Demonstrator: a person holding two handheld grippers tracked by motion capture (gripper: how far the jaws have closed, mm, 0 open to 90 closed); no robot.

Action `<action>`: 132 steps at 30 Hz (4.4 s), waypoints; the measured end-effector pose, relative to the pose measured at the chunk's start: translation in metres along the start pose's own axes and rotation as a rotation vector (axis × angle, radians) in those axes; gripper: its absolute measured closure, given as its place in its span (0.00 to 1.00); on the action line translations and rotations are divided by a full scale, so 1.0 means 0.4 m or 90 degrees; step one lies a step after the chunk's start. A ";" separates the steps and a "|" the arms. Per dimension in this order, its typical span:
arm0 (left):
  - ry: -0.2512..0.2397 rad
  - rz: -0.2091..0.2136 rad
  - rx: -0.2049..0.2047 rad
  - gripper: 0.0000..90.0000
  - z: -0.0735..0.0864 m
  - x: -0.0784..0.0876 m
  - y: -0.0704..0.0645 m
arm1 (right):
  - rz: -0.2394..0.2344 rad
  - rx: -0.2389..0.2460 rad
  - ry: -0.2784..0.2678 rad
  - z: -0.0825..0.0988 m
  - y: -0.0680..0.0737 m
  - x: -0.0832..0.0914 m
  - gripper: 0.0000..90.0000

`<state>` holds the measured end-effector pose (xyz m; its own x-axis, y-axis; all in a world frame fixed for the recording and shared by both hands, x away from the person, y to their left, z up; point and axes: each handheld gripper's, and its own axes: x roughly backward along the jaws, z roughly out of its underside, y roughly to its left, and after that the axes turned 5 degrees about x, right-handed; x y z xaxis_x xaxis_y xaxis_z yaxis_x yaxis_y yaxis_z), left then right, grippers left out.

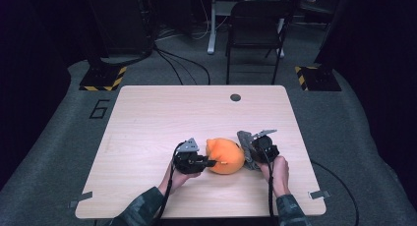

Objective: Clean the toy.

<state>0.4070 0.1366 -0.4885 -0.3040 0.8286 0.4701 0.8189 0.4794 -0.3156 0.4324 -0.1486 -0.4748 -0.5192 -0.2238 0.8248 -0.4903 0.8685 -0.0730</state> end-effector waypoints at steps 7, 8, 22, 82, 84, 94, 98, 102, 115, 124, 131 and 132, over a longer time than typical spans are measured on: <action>0.000 0.001 0.000 0.86 0.000 0.001 0.002 | 0.005 -0.006 0.008 0.003 -0.014 -0.009 0.87; -0.001 0.001 0.000 0.86 0.000 0.001 0.001 | 0.007 -0.010 0.005 0.001 -0.015 0.000 0.87; -0.007 0.001 0.006 0.86 -0.001 -0.001 -0.004 | -0.111 0.113 -0.194 -0.107 0.174 0.235 0.87; -0.006 -0.002 0.005 0.86 0.001 0.001 0.005 | -0.017 0.051 -0.160 -0.068 0.078 0.208 0.87; -0.005 -0.001 0.006 0.85 0.001 0.001 0.006 | -0.024 0.088 -0.142 -0.079 0.127 0.193 0.87; -0.004 -0.002 -0.009 0.66 0.003 0.000 0.013 | -0.010 0.121 -0.091 -0.075 0.158 0.104 0.88; -0.011 -0.019 -0.061 0.46 0.002 0.018 0.010 | -0.015 0.128 -0.091 -0.079 0.149 0.097 0.88; -0.002 -0.069 -0.139 0.29 0.010 0.029 0.002 | -0.018 0.124 -0.093 -0.082 0.142 0.091 0.89; 0.042 -0.145 -0.286 0.19 0.038 -0.029 0.010 | -0.031 0.110 -0.085 -0.091 0.126 0.078 0.89; 0.028 -0.144 -0.326 0.53 0.050 -0.045 0.013 | -0.040 0.100 -0.093 -0.087 0.120 0.073 0.88; 0.021 -0.136 -0.330 0.78 0.048 -0.039 0.015 | -0.047 0.033 -0.149 -0.063 0.041 0.153 0.88; 0.020 -0.140 -0.331 0.80 0.049 -0.038 0.015 | -0.031 0.028 -0.152 -0.049 0.017 0.169 0.88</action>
<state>0.4069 0.1324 -0.5138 -0.4858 0.7127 0.5060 0.8728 0.4271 0.2362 0.4076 -0.1490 -0.4083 -0.6423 -0.3681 0.6722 -0.5459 0.8354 -0.0642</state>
